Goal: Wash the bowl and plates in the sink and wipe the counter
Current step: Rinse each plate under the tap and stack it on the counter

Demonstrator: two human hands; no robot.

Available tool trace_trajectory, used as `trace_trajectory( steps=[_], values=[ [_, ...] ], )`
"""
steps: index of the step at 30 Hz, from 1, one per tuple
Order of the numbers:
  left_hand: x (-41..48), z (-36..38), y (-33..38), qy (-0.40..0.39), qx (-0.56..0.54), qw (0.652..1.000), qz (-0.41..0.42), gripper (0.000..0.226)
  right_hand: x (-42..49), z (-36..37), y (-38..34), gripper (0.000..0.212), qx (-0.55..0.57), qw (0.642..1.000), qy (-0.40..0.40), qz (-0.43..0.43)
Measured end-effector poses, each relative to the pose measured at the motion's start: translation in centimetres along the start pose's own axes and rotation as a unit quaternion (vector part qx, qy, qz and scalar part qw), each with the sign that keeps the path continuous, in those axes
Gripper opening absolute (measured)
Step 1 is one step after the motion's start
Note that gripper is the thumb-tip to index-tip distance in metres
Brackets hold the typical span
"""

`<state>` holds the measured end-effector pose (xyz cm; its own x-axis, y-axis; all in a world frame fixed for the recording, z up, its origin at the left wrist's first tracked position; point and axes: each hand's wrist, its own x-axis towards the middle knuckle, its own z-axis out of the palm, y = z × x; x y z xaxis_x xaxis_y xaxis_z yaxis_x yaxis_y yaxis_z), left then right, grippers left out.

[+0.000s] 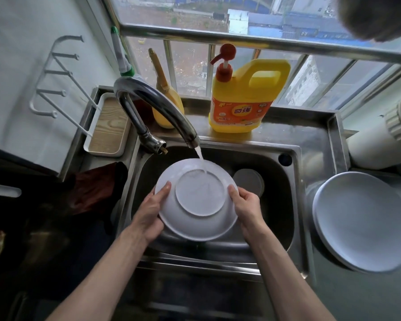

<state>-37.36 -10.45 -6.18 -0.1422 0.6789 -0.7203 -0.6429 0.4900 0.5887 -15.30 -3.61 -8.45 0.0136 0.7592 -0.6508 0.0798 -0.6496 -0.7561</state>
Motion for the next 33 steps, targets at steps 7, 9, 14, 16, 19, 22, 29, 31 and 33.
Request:
trace_trajectory(
  steps=[7, 9, 14, 16, 19, 22, 29, 31, 33],
  values=[
    [-1.6, 0.8, 2.3, -0.023, 0.082, 0.992, 0.094, 0.044, -0.1, 1.7, 0.4, 0.063, -0.065, 0.997, -0.052, -0.001],
    [-2.2, 1.6, 2.5, -0.044, 0.157, 0.978, 0.132, 0.031, -0.9, 2.5, -0.5, 0.069, -0.049, 0.996, -0.076, -0.003],
    [-3.7, 2.7, 1.5, -0.172, 0.506, 0.801, 0.269, 0.055, -1.6, 3.1, -3.0, 0.065, 0.173, 0.969, -0.146, 0.096],
    [-3.6, 2.4, 0.9, -0.187, 0.69, 0.636, 0.291, 0.072, -1.1, 2.8, -2.8, 0.056, 0.172, 0.971, -0.118, 0.119],
    [-3.0, 1.5, 1.0, -0.222, 0.744, 0.583, 0.24, 0.055, -0.9, 2.1, -2.3, 0.031, 0.09, 0.99, -0.041, 0.105],
    [-3.0, 0.4, 1.4, -0.159, 0.642, 0.719, 0.214, 0.067, -1.1, 1.0, -1.9, 0.029, 0.09, 0.993, -0.001, 0.072],
    [-0.1, -0.9, -0.3, 0.067, 0.304, 0.947, 0.078, 0.081, -3.0, -0.5, -1.9, 0.024, 0.121, 0.993, -0.001, 0.015],
    [0.6, -0.3, -1.0, 0.064, 0.227, 0.971, 0.045, 0.059, -3.5, -0.9, -2.0, 0.022, 0.104, 0.994, -0.006, -0.031],
    [1.0, 0.4, -1.8, 0.078, 0.213, 0.972, 0.062, 0.049, -3.7, -1.6, -2.4, 0.018, 0.079, 0.994, -0.011, -0.077]
  ],
)
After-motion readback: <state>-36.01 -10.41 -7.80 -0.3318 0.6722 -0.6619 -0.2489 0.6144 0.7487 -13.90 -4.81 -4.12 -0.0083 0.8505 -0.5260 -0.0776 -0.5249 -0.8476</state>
